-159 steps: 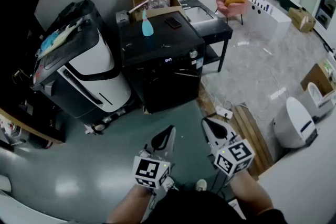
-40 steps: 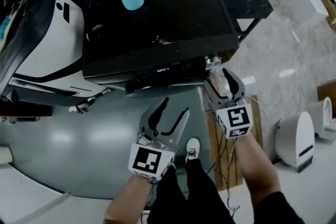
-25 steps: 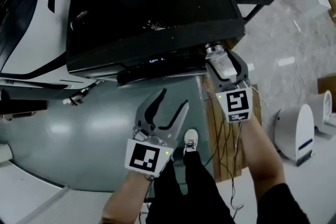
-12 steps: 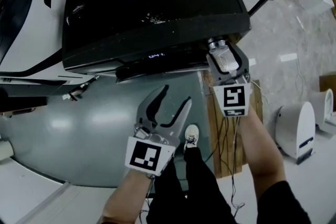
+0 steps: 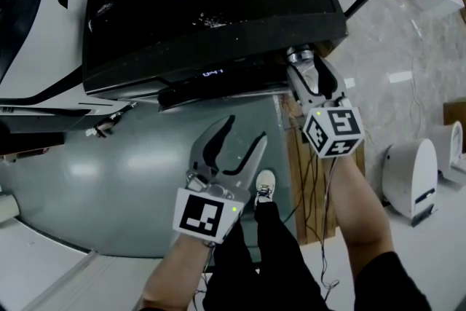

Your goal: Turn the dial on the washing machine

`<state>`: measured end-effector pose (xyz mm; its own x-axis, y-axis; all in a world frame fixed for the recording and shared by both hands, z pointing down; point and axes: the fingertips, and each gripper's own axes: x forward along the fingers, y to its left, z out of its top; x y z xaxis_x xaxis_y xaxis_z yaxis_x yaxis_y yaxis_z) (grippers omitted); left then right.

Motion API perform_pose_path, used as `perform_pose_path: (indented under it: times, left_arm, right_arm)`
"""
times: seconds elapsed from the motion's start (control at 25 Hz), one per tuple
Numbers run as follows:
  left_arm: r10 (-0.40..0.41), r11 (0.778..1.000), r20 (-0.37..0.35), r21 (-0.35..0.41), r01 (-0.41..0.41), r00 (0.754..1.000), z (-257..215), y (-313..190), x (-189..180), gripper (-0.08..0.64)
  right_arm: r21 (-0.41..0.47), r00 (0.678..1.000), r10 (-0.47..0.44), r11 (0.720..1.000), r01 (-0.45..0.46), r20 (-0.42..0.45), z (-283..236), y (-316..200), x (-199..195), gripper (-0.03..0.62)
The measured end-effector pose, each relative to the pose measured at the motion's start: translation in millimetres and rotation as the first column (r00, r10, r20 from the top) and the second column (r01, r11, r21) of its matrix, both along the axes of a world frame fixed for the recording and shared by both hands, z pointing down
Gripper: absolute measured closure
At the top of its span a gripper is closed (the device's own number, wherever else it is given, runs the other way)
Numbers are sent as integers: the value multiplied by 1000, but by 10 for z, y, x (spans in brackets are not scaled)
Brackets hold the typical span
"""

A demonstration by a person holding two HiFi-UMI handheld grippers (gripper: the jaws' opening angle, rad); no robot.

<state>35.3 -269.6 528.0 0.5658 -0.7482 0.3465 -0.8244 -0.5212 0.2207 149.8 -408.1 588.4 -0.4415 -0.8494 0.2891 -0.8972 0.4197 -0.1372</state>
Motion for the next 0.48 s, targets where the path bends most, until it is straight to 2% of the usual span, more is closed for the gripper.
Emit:
perform_pose_path:
  times: [0.08, 0.16, 0.48]
  left_arm:
    - [2, 1000, 0, -1, -2, 1000, 7, 8, 11, 342]
    - [2, 1000, -1, -1, -2, 1000, 13, 12, 17, 342]
    - [4, 1000, -5, 2, -4, 1000, 27, 22, 28, 341]
  right_arm:
    - [-27, 997, 15, 1000, -13, 79, 12, 2, 22, 327]
    - [-29, 995, 19, 999, -16, 94, 16, 10, 29, 327]
    - [16, 1000, -8, 1000, 8, 7, -17, 35, 32, 304]
